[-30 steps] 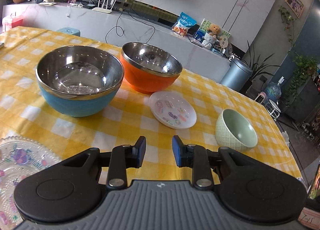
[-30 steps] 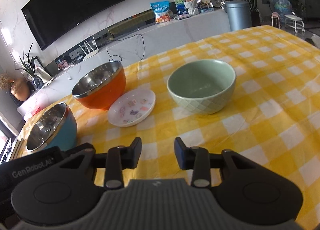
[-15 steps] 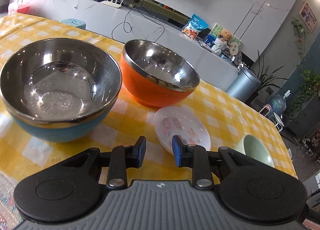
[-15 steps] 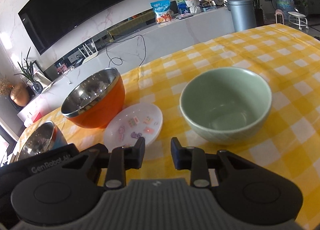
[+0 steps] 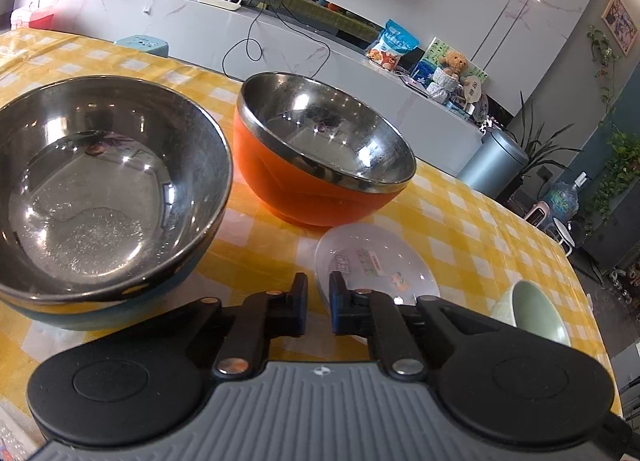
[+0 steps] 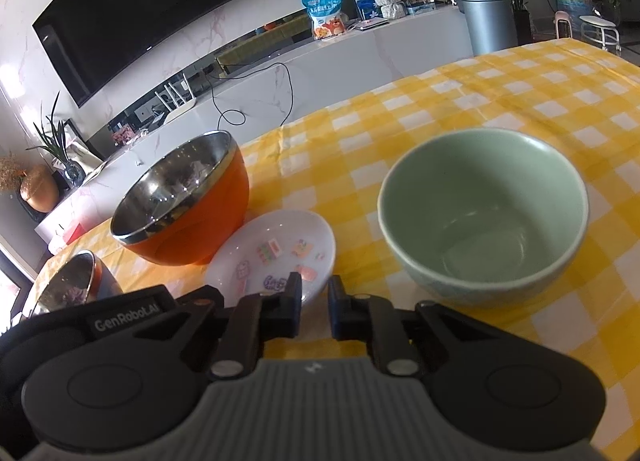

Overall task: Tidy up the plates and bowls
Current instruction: 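Close both grippers on the rim of the small white sticker plate, then carry the sticker plate and lower it onto the glass plate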

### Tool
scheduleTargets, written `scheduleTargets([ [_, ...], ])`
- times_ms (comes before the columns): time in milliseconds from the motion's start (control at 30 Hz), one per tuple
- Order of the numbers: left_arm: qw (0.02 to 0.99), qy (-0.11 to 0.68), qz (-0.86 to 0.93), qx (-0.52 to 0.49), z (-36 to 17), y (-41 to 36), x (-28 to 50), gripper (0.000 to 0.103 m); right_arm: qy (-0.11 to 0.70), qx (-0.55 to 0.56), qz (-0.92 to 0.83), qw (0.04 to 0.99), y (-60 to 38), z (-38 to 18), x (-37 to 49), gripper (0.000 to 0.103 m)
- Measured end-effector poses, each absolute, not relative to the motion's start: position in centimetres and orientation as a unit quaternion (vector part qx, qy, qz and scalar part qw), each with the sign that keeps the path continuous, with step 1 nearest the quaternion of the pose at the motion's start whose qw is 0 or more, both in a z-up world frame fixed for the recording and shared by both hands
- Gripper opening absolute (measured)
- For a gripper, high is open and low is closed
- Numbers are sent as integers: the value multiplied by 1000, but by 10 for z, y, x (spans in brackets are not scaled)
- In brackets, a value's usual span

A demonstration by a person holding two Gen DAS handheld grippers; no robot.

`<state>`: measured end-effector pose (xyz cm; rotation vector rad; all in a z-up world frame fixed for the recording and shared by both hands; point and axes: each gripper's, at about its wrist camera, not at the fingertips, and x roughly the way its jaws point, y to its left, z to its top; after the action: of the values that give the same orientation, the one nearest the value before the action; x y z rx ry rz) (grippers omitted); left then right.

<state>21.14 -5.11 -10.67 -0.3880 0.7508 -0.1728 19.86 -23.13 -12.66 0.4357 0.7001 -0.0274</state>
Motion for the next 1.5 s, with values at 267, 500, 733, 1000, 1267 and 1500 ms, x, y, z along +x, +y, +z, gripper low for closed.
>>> scheduleTargets([
  [267,907,372,-84,-179,-99,-51,198,5,342,207,-19,917,-229,-118,187,7],
  [500,907,373,-87,-178,-87,-51,173,5,342,203,-17,918,-230,-106,164,7],
  [733,911,363,-89,-176,-74,-48,142,5,340,202,-15,918,-229,-93,132,6],
  [1000,915,350,-82,-180,-58,-28,105,5,327,195,7,925,-215,-74,89,6],
  [1267,918,346,-66,-181,-45,3,69,5,320,188,42,928,-188,-59,51,6],
  [1500,920,347,-34,-178,-38,45,39,5,328,192,88,921,-153,-55,29,6],
])
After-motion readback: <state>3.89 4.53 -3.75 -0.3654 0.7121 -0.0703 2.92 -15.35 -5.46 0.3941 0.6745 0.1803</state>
